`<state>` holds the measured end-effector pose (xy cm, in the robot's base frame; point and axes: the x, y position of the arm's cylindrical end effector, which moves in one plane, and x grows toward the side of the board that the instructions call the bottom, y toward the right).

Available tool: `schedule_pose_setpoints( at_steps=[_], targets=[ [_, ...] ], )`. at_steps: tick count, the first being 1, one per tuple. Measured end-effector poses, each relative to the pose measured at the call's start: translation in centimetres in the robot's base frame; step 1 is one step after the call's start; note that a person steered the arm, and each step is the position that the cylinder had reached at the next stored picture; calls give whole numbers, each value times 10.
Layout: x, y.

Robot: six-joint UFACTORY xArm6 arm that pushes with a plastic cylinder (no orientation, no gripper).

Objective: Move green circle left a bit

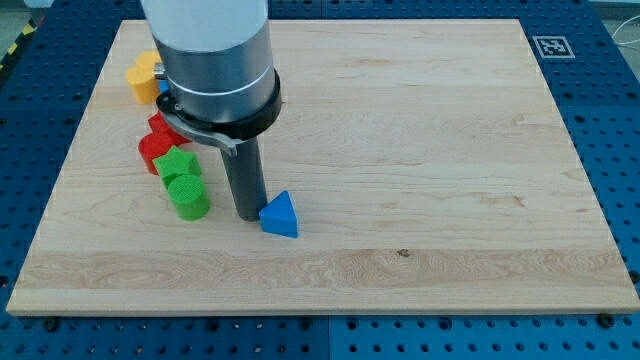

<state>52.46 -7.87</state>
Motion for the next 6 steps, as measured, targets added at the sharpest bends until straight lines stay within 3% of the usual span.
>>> schedule_pose_setpoints(
  at_steps=[6],
  targets=[
    [2, -44]
  ],
)
